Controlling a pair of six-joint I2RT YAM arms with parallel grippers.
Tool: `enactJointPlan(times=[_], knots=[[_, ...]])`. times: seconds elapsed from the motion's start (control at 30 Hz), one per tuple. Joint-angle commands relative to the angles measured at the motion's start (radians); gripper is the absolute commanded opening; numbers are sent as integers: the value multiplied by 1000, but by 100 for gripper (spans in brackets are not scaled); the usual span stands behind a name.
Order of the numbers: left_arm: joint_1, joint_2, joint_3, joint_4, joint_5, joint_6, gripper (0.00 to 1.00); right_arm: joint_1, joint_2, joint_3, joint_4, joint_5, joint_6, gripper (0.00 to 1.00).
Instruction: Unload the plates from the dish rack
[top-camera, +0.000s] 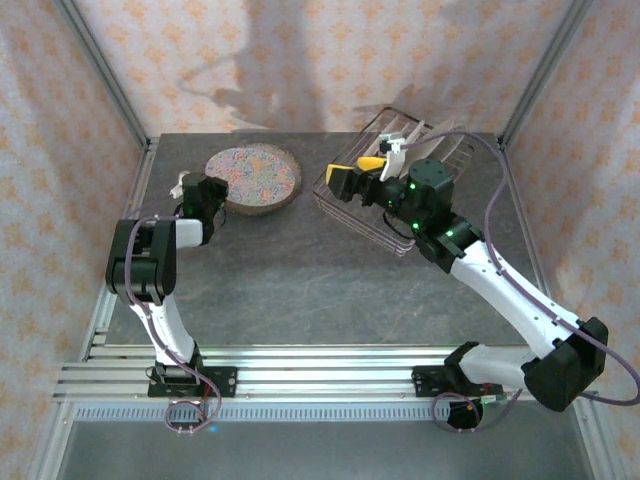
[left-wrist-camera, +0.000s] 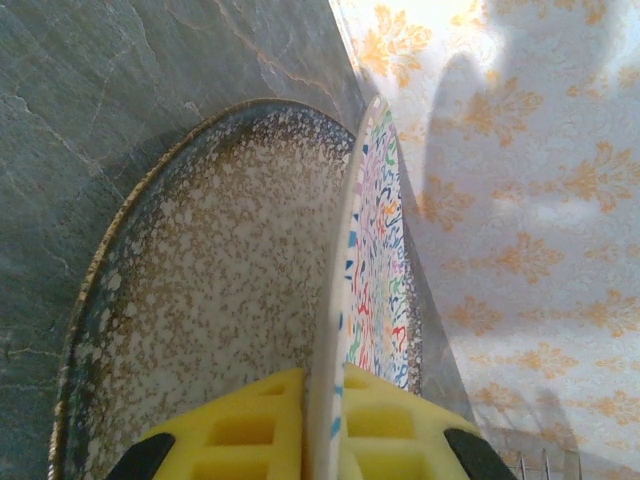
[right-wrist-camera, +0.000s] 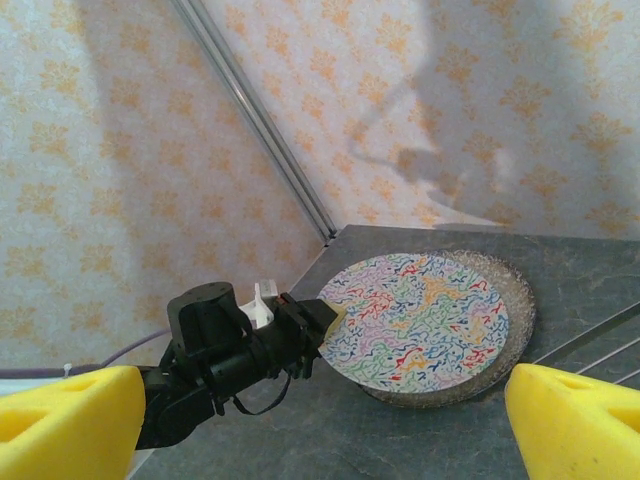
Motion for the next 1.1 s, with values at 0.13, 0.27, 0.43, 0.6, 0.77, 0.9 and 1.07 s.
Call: enactJointPlan(times=[0.13,0.27,0.43,0.6,0.77,0.9,1.07], knots=[[17,58,69,105,44,10,0,6,7,48,6,0,1,93],[18,79,74,114,46,3,0,6,14,58,2,0,2,93],[20,99,85,114,56,-1,0,6,16,59,-7,2,2,93],[22,112,89,109,66,-2,0,6,20,61,-6,6,3,93],[25,119,91,96,84,-3,13,6,25,67,-9,9,4,93],[29,116,94,73,96,4,23,6,28,70,-12,13,6,94],[32,103,104,24,109,17,36,6,28,74,-17,19,8,94]])
